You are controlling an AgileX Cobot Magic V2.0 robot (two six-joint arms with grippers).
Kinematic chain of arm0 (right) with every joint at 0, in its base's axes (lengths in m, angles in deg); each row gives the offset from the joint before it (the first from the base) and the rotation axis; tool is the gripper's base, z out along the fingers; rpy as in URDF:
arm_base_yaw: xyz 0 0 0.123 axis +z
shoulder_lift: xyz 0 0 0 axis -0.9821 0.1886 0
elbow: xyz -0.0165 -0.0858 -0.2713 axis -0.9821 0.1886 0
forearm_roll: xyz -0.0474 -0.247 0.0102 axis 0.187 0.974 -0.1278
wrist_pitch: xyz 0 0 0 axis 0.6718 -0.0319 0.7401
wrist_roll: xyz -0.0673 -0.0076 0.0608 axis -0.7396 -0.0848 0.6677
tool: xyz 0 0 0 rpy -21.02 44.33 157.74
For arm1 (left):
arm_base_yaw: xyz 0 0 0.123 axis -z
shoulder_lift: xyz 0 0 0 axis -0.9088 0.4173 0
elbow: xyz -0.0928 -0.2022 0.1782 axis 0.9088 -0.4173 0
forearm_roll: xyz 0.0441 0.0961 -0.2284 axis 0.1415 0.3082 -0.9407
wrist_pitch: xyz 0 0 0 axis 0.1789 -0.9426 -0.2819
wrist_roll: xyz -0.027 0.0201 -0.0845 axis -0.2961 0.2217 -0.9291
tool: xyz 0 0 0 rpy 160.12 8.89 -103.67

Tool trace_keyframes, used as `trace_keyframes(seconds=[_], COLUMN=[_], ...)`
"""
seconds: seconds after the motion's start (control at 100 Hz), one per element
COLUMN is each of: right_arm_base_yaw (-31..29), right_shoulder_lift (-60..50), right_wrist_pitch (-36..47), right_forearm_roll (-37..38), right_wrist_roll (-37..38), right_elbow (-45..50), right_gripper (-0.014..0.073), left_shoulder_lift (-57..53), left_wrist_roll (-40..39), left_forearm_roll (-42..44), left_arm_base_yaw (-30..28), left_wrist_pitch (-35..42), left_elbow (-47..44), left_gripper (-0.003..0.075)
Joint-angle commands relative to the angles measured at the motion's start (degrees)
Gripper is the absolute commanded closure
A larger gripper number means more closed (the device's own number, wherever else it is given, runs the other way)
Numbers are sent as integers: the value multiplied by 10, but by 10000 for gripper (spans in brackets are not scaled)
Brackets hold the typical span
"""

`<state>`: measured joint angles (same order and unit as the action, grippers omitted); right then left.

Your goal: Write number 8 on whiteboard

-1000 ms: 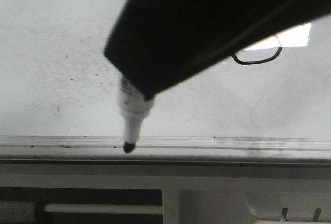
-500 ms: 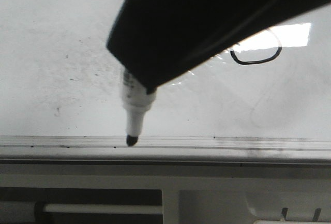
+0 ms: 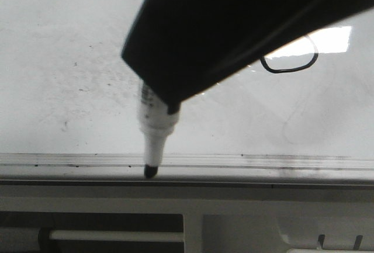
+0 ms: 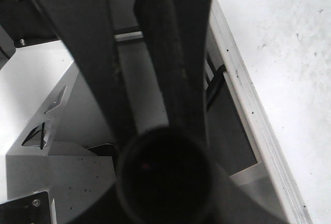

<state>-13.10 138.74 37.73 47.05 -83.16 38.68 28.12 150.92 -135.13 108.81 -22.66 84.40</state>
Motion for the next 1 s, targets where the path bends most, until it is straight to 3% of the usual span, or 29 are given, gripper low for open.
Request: trace_keyframes(seconds=[0.0, 0.14, 0.24, 0.5, 0.59, 0.77, 0.99], right_arm_base_yaw=[2, 0, 0, 0, 0, -5, -63], right_shoulder_lift=[-5, -5, -6, -9, -9, -26, -87], right_wrist_pitch=[46, 44, 44, 36, 30, 3, -43], right_forearm_roll=[3, 3, 4, 54, 69, 97, 132], right_wrist_roll=[-12, -12, -12, -12, -12, -7, 4], right_elbow=[-19, -19, -19, -19, -19, -19, -19], right_gripper=[664, 662, 608, 235, 156, 140, 141], left_shoulder_lift=[-3, -3, -3, -3, -3, -3, -8], left_wrist_roll=[-9, 0, 0, 0, 0, 0, 0], left_forearm_roll=[-59, -68, -68, -68, -68, -64, -57], left_arm_base_yaw=[-1, -1, -1, -1, -1, -2, -21], left_wrist_pitch=[12, 12, 13, 13, 13, 13, 11], left_elbow=[19, 19, 19, 19, 19, 19, 19], left_gripper=[741, 741, 741, 741, 741, 741, 741])
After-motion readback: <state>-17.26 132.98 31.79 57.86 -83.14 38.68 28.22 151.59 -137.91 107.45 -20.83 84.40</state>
